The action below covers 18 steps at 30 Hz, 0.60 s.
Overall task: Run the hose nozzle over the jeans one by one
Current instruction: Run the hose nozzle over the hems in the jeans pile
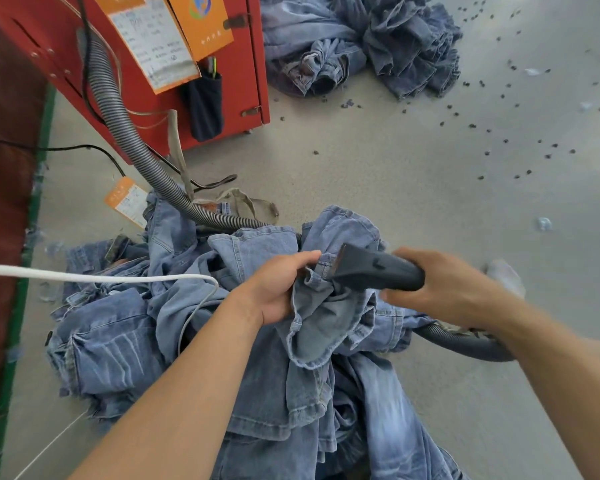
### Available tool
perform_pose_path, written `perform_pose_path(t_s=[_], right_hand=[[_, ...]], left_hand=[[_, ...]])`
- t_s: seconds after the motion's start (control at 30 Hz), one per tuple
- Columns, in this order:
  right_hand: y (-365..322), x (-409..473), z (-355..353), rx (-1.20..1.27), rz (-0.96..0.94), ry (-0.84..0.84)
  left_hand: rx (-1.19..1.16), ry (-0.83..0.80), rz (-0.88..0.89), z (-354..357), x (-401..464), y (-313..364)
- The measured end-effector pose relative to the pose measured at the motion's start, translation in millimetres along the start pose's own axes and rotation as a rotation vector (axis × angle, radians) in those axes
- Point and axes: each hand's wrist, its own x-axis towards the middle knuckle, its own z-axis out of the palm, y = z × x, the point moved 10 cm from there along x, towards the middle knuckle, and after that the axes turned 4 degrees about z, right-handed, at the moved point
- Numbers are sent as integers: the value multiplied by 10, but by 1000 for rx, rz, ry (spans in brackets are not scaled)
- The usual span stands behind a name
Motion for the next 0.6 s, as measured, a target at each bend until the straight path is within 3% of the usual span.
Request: perform_pose_path(t_s=[0.07, 0.2, 0.27, 0.33, 0.4, 0.47, 0.53, 0.6], right_hand=[[-149, 71, 125, 5, -38, 29], [-181, 135, -242, 156, -14, 305], [-68, 106, -425, 238, 4, 283], [26, 55, -474, 241, 11, 187], [93, 16, -420, 217, 12, 129], [129, 1, -310, 162, 22, 122], [122, -1, -192, 105, 30, 121], [85, -4, -97, 61, 17, 93]], left_hand=[[-4, -10, -6, 30, -26, -26], [41, 8, 6, -29, -94, -35], [122, 9, 82, -74, -178, 46], [414, 57, 201, -107, -358, 203], [805, 232, 297, -180, -547, 336], [1042, 484, 360, -272, -690, 374], [1143, 702, 374, -335, -796, 298], [1033, 789, 357, -401, -842, 127]])
